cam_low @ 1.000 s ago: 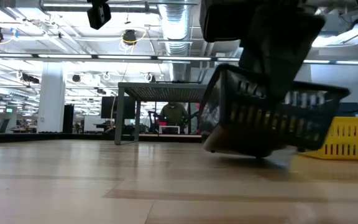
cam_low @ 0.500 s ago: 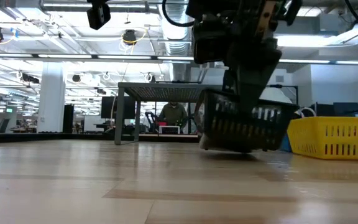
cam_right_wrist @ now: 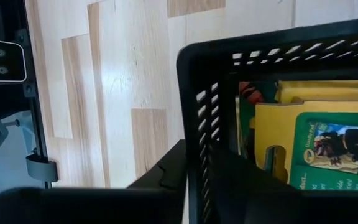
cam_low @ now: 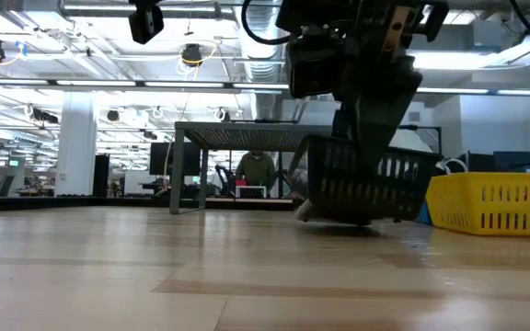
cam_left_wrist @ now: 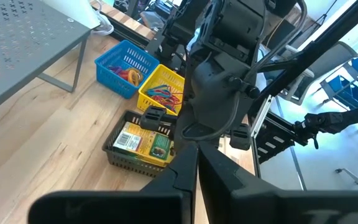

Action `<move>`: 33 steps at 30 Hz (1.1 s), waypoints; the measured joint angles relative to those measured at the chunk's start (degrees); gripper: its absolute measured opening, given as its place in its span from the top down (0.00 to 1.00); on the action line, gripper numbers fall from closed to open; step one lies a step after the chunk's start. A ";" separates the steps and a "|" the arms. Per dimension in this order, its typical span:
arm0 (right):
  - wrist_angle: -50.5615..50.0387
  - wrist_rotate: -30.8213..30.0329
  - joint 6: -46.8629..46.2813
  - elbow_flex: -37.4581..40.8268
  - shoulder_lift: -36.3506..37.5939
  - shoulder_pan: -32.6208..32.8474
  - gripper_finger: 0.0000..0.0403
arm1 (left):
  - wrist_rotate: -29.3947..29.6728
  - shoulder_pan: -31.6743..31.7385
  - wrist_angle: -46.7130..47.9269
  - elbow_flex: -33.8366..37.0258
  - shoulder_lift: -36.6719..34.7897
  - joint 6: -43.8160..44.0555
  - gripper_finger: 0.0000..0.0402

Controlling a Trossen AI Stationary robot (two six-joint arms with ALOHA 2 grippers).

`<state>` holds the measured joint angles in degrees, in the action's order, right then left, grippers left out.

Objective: Pick & Place Office Desk Supplies
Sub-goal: Put the black basket on the shelf

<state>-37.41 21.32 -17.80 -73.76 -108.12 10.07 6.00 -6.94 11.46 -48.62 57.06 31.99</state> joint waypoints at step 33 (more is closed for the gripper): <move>-5.25 -13.94 -2.14 0.07 0.00 5.99 0.63 | 1.20 1.56 0.02 0.00 0.00 0.02 0.98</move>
<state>-42.65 7.38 -19.94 -73.69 -108.12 16.05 7.20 -5.38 11.49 -48.62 57.06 32.01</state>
